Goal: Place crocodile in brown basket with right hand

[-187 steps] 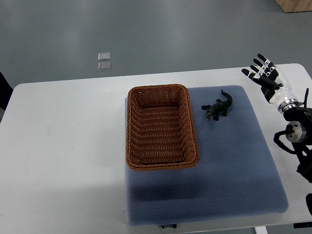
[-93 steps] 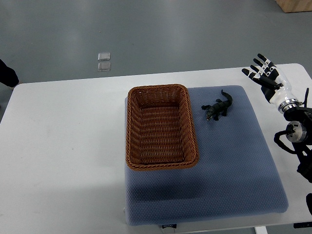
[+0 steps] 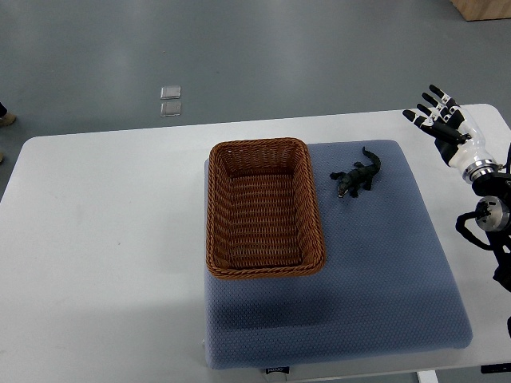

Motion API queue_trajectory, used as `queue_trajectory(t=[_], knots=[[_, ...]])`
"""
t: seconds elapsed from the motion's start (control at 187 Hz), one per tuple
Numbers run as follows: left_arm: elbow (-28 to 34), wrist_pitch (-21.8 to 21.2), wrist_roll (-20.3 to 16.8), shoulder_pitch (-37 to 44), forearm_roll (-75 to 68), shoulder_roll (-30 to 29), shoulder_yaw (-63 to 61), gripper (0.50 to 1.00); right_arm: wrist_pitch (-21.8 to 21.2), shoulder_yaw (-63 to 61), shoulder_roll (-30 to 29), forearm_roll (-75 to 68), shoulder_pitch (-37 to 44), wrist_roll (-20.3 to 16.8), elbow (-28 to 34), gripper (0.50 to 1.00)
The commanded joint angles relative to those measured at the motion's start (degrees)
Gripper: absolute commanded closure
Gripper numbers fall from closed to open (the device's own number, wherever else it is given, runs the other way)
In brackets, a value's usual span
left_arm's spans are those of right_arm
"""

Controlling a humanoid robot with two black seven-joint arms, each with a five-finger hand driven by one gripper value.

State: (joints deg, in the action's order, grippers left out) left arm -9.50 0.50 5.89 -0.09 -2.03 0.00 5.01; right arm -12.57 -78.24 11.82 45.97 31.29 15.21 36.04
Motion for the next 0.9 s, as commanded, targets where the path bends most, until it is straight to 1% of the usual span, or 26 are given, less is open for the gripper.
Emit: queue_trajectory(t=[0.0, 0.353, 0.562, 0.712, 0.894], knots=[[0.00, 0.02, 0.00, 0.00, 0.00, 0.00, 0.00, 0.500, 0.09, -0.07, 0.05, 0.00, 0.00, 0.09, 0.00, 0.568], [0.00, 0.02, 0.00, 0.00, 0.00, 0.00, 0.00, 0.500, 0.09, -0.42, 0.05, 0.00, -0.09, 0.18, 0.00, 0.568], [0.00, 0.02, 0.00, 0.00, 0.00, 0.00, 0.00, 0.500, 0.27, 0.02, 0.05, 0.09, -0.09, 0.09, 2.28, 0.568], [0.00, 0.02, 0.00, 0.00, 0.00, 0.00, 0.00, 0.500, 0.09, 0.55, 0.14, 0.27, -0.09, -0.09, 2.46, 0.568], [0.00, 0.02, 0.00, 0.00, 0.00, 0.00, 0.00, 0.500, -0.09, 4.24, 2.86, 1.41, 0.35, 0.00, 4.22, 0.568]])
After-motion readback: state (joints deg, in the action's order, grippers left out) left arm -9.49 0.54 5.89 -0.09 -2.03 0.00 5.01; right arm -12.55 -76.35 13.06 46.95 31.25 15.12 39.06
